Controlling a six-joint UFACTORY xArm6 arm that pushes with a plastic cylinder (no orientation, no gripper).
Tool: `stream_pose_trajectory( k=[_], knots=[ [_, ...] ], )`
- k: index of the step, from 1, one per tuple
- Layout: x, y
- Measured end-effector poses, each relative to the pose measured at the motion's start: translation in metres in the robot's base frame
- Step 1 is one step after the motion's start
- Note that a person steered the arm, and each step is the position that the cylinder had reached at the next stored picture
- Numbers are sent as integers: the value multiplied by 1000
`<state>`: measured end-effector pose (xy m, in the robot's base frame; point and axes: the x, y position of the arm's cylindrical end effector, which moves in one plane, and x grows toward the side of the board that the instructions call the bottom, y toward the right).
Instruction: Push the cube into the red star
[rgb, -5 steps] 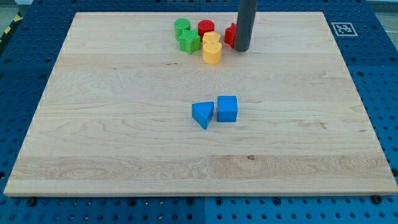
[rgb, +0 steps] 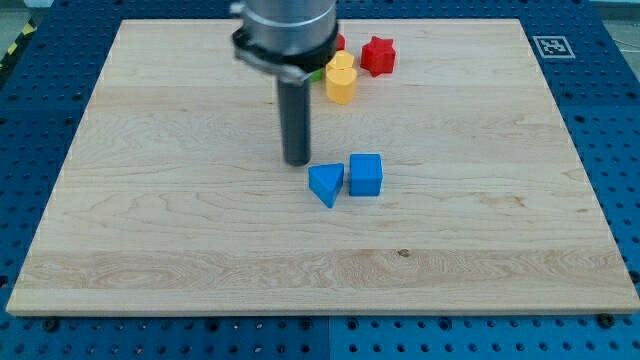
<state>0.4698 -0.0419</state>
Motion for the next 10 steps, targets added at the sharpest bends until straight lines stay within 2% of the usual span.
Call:
stream_pose_trajectory(
  k=[1, 2, 3, 4, 5, 6, 7, 9, 10],
  knots=[
    [41, -2],
    [52, 27],
    [36, 83],
    [-1, 144],
    [-9, 159],
    [-21, 160],
    [-58, 160],
    [-45, 142],
    [-78, 142]
  ],
)
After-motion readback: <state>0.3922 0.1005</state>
